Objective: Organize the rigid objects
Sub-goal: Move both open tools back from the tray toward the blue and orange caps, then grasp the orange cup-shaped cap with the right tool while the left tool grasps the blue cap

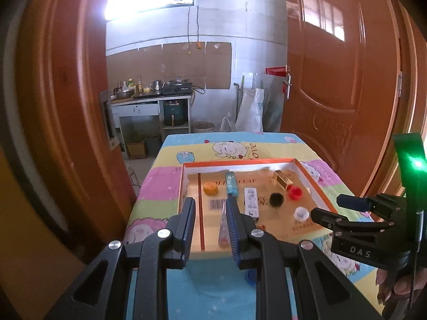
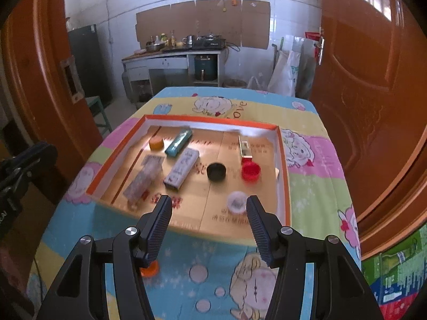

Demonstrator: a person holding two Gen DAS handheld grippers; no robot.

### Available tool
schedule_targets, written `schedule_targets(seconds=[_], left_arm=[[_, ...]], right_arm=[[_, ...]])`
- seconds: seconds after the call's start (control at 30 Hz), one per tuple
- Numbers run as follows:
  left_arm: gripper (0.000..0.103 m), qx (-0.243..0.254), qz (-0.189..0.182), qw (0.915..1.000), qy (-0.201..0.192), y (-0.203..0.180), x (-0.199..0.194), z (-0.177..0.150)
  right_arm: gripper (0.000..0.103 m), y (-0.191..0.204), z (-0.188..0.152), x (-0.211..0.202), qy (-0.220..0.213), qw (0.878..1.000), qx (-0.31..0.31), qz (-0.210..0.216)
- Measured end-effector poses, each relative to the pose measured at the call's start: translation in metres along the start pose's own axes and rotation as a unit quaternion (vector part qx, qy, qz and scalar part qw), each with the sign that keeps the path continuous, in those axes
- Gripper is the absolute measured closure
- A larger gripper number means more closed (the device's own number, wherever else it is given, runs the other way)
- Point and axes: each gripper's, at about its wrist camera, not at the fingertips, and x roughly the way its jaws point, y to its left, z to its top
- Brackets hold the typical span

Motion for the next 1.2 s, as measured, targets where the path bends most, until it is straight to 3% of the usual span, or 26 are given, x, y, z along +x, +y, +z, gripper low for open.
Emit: schedule_targets(seconds=[0.37, 0.5, 0.7, 0.9, 0.93, 1.0, 1.2], left_arm=[[0.079, -0.004, -0.015, 0.9998, 0.014, 0.001, -0.032, -0.043], [0.079, -0.018, -0.028, 0.9993, 0.019, 0.001, -0.039, -0.062], [0.079, -0.037, -0.040, 0.9980, 0.032, 0.009, -0.040, -0.080], [0.079, -0.055, -0.036, 0.9974, 0.030, 0.022, -0.038, -0.082], [0.079, -0.056, -0.036, 0.9974, 0.029, 0.022, -0.037, -0.082], [0.079, -0.054, -0.036, 0.9974, 0.030, 0.022, -0.035, -0.081], [0.079, -0.054, -0.049, 0.9963, 0.047, 0.018, -0.020, -0.081]], right_arm=[[0.043, 0.011, -0.040, -0.012, 0.000, 1.000, 0.005, -0.008], [0.043, 0.019, -0.059, 0.000, 0.012, 1.000, -0.001, 0.022], [0.044, 0.055, -0.081, 0.026, 0.040, 0.996, -0.060, 0.053], [0.044, 0.077, -0.088, 0.037, 0.040, 0.992, -0.106, 0.048], [0.046, 0.078, -0.088, 0.038, 0.041, 0.992, -0.107, 0.050], [0.074, 0.078, -0.087, 0.044, 0.049, 0.992, -0.105, 0.056], [0.074, 0.076, -0.085, 0.047, 0.051, 0.992, -0.096, 0.069]])
